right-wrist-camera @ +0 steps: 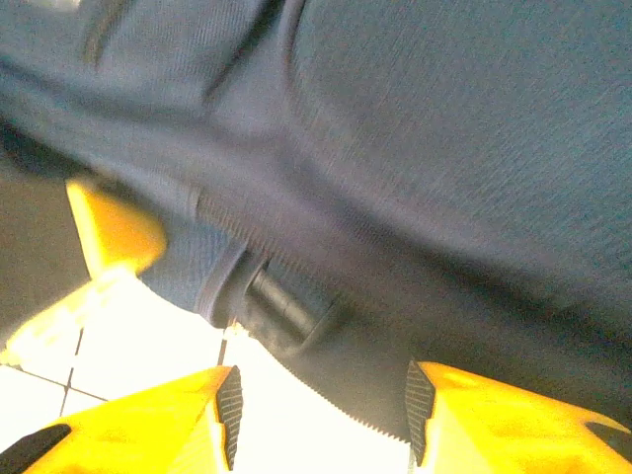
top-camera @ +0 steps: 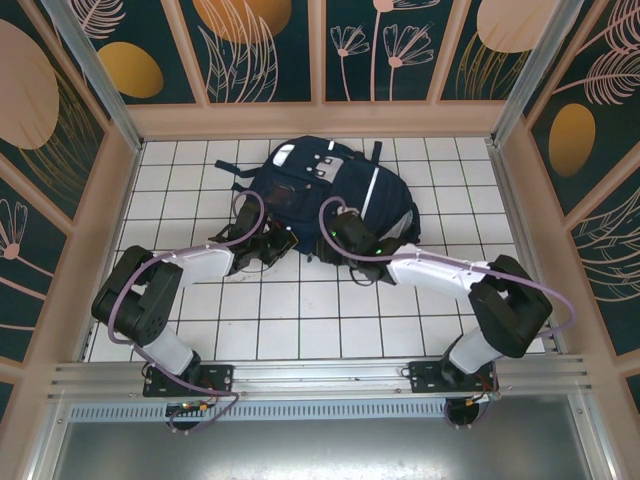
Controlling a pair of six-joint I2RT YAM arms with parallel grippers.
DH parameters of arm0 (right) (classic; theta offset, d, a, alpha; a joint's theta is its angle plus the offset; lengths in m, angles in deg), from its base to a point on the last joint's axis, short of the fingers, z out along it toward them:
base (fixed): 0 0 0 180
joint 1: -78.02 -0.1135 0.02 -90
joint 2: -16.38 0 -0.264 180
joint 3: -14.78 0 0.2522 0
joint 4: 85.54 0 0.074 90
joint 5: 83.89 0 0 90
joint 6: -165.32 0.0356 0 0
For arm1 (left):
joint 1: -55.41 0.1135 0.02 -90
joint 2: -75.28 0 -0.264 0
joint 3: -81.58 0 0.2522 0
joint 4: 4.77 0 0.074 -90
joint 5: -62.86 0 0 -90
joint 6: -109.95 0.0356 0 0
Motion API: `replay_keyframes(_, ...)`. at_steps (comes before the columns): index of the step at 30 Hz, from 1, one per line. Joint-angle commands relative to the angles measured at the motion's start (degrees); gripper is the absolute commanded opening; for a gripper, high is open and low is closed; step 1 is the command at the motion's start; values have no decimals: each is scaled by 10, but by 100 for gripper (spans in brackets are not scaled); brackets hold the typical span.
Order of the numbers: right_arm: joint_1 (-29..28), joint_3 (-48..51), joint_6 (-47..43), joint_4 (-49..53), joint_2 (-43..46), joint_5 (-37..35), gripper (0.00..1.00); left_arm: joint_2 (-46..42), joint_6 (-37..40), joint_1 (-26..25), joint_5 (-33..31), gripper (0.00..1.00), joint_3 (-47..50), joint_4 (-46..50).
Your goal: Pack books, pencil case, and school supplies into a backpack
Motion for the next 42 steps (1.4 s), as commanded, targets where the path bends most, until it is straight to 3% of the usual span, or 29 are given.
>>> replay_keyframes(1, -31, 16, 53, -53, -40, -38, 48, 5, -3, -5, 15, 0, -22, -48)
replay_keyframes(8, -71, -15, 70, -95, -125, -90, 46, 5, 4, -5, 16, 0, -22, -31)
replay_keyframes(20, -79, -99, 65, -82, -228, -172, 47, 3, -5, -5, 12, 0, -19, -26)
replay_keyframes(23, -82, -110, 66, -82, -239, -183, 33, 3, -6, -5, 11, 0, -18, -27)
replay_keyframes(27, -83, -102, 70, -75, -228, -193, 0, 4, -2, -5, 6, 0, -21, -20)
replay_keyframes(35, -77, -50, 86, -23, -157, -195, 0, 3, 22, 3, -39, 0, -39, 29)
replay_keyframes(42, -49, 16, 104, 32, -87, -197, 0, -24, 28, 57, -43, 0, -5, 34)
